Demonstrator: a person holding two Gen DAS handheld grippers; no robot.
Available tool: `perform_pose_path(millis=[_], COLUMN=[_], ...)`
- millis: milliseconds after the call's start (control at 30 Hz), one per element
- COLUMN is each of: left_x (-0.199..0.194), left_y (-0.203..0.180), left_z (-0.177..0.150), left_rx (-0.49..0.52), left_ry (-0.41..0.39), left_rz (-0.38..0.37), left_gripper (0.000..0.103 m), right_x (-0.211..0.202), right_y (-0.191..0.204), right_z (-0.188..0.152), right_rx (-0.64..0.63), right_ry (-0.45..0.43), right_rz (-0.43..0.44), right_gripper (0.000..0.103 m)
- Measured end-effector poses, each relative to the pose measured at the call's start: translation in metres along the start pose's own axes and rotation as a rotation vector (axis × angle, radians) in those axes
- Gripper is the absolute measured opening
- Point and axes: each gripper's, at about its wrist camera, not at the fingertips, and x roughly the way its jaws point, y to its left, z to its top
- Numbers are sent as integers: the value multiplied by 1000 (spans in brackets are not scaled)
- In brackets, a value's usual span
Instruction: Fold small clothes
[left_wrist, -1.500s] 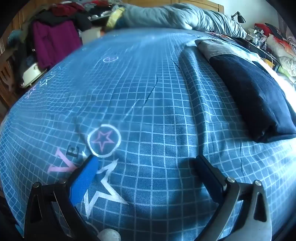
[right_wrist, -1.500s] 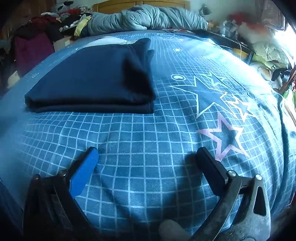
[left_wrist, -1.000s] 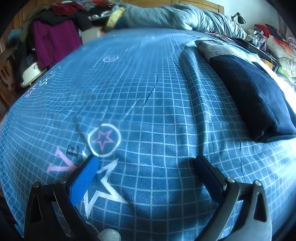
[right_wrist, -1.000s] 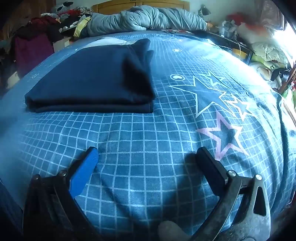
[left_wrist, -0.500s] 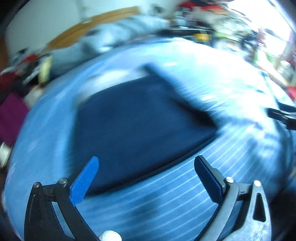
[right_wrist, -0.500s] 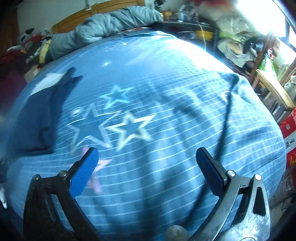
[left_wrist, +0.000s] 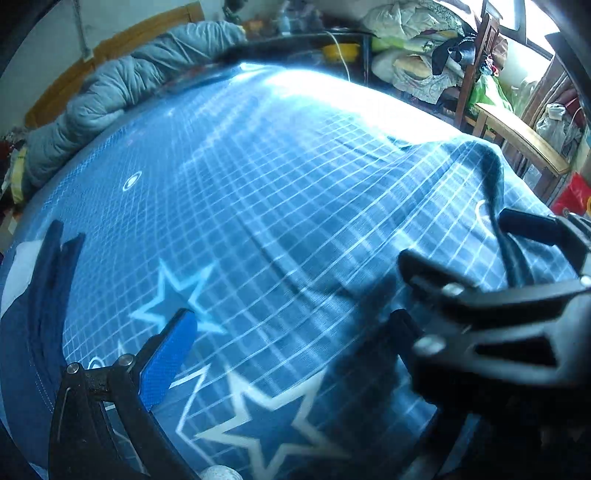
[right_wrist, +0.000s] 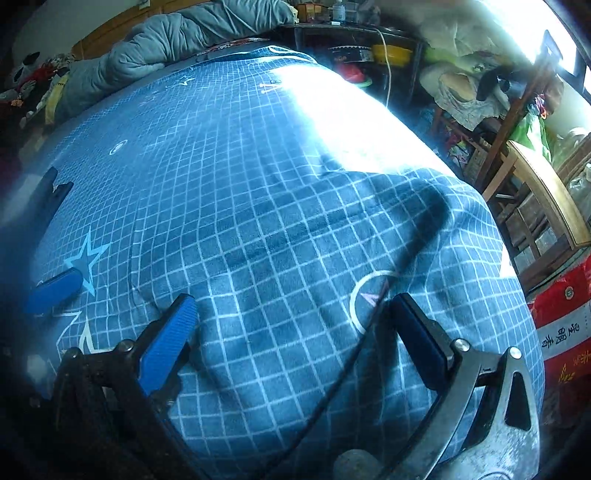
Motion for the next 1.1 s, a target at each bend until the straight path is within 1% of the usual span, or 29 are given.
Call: perform_pose_path(millis=[33, 67, 133, 200, 233, 267, 300, 333, 367, 533, 1100], left_x=[5, -2, 2, 4, 5, 4, 4, 4, 0, -3, -2], left_y=[-13, -8, -15, -12, -12, -5, 1, 0, 8, 16, 14], left_z=[7, 2, 6, -4, -5, -17, -27, -29, -34, -43, -39], left_rx=[7, 5, -9, -31, -57, -77, -88, -92, -95, -103, -102], left_ry=[-2, -6, -14, -15, 2, 10, 9, 6, 4, 2, 5], left_rz=[14, 15, 0, -26, -59, -78, -90, -97, -102, -110, -109], left_gripper=[103, 103, 103, 103, 103, 103, 103, 103, 103, 103, 103], right_x=[0, 2, 3, 5, 6, 6, 6, 5, 4, 3, 3], right_y=[-1, -3, -12, -13, -11, -8, -8, -9, -10, -14, -13], right_z=[-1, -2, -6, -5, -5, -5, -4, -6, -7, -5, -6], right_rx=[12, 31, 50, 37, 18, 2, -6, -6, -4, -2, -2], right_ry=[-1, 1, -10, -9, 1, 7, 4, -6, -11, -9, -10], right_rz=[8, 7, 5, -15, -33, -52, -60, -62, -60, -55, -58], right_gripper=[103, 103, 103, 103, 103, 103, 103, 103, 103, 103, 103])
